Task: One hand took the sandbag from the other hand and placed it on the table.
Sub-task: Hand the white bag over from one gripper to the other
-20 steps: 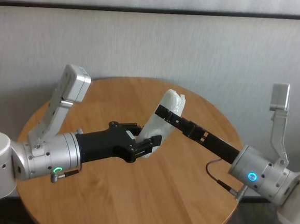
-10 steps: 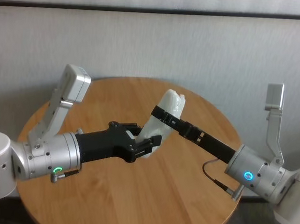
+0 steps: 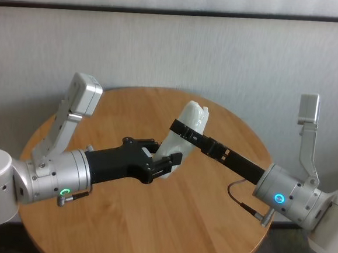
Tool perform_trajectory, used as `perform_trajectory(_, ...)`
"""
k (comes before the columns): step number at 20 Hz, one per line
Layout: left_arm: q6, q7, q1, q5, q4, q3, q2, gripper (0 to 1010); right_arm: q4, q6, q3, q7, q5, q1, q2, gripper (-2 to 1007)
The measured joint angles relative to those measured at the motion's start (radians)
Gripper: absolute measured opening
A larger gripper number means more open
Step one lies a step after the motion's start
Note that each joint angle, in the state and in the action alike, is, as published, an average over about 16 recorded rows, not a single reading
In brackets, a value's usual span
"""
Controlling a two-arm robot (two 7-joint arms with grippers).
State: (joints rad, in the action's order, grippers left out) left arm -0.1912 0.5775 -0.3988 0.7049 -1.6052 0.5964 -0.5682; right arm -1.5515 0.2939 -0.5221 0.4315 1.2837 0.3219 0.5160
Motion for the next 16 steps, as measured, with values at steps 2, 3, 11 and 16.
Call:
perform_trajectory(2, 0.000, 0.000, 0.000, 0.000, 0.000, 0.000, 0.000, 360, 0.000, 0.000, 0.000, 0.000, 0.000, 0.000, 0.000, 982)
perform_trajectory(3, 0.000, 0.000, 0.000, 0.000, 0.000, 0.000, 0.000, 360, 0.000, 0.000, 0.001, 0.000, 0.000, 0.000, 0.000, 974)
perform_trajectory(11, 0.000, 0.000, 0.000, 0.000, 0.000, 0.000, 0.000, 360, -0.001, 0.000, 0.003, 0.000, -0.001, -0.002, 0.000, 834)
perform_trajectory(16, 0.000, 0.000, 0.000, 0.000, 0.000, 0.000, 0.000, 360, -0.001, 0.000, 0.004, 0.000, -0.001, -0.002, -0.001, 703)
